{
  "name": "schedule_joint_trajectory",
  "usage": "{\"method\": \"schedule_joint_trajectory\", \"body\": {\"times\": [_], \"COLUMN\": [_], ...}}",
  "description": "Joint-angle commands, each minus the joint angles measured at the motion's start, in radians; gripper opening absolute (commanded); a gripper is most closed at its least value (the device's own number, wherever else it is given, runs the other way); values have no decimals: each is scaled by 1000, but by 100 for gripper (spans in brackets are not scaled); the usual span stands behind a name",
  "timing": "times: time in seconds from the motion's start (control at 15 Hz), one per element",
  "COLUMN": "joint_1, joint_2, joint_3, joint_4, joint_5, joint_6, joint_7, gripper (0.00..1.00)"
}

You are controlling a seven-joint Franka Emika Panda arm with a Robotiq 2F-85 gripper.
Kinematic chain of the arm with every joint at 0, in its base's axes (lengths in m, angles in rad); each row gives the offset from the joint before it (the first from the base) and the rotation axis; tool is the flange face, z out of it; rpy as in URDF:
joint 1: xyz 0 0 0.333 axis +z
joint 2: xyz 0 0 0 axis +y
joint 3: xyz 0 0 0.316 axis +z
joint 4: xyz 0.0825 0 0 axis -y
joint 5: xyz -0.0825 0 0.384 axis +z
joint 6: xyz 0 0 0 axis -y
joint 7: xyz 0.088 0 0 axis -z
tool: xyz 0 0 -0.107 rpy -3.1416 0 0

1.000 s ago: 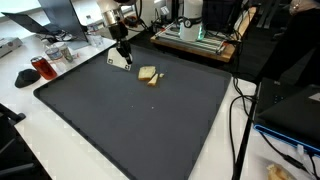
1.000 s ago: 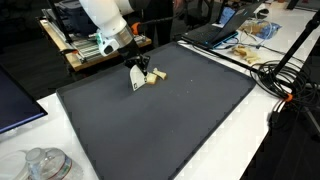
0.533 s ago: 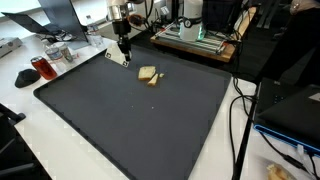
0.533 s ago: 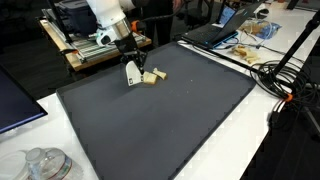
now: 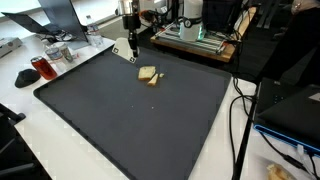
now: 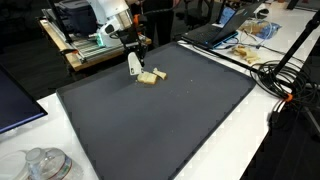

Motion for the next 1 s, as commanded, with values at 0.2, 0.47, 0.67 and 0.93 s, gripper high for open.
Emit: {"method": "schedule_joint_trajectory", "body": {"times": [0.2, 0.47, 0.67, 0.93], "joint_1": [57, 52, 58, 80], "joint_2": [-89, -100, -132, -177], "joint_3": [12, 22, 16, 88], "joint_4": [-137, -135, -97, 5], "joint_5": [-332, -667, -919, -1094], "joint_6": [112, 58, -45, -281], "joint_7": [372, 677, 908, 1098], "gripper": [1, 1, 1, 1]}}
